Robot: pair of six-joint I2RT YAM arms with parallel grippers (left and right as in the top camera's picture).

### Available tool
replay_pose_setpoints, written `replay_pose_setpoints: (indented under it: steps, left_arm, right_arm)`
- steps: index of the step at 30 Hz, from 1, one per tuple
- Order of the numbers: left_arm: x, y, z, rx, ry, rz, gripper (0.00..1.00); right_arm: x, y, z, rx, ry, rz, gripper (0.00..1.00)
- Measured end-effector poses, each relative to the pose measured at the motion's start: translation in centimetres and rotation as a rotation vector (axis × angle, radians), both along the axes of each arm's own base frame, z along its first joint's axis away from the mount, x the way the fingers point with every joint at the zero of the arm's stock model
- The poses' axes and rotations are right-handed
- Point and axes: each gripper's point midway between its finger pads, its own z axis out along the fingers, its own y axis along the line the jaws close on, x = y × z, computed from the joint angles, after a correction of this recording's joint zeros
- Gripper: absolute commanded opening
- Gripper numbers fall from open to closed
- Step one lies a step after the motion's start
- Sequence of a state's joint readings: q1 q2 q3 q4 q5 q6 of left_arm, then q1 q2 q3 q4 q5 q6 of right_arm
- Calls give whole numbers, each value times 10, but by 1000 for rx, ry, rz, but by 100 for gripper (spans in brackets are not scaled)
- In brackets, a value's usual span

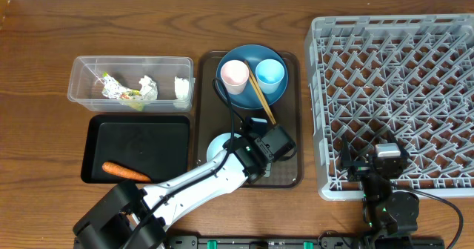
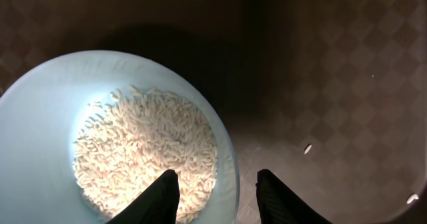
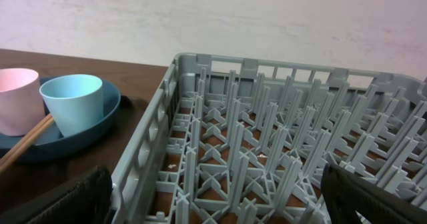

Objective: Sort waste into correct bins and load items into the dishwasher rack
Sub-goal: 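Move the left gripper right to the light blue rice bowl, then lower and close the left gripper on the rice bowl rim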

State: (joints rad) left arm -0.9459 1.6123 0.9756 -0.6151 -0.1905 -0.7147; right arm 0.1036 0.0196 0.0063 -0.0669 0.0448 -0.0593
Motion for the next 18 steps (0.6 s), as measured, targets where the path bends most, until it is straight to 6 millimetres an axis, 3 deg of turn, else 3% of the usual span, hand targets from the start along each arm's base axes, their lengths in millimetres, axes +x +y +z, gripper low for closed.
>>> replay_pose_setpoints:
  steps: [13,18]
  left_arm:
    - [-7,-16,2,-28,-20,-34,39]
    - [-5,-14,-6,4,-26,-31,39]
  right_arm:
    - [0,0,0,0,0,0,99]
    - [0,0,0,0,0,0,99]
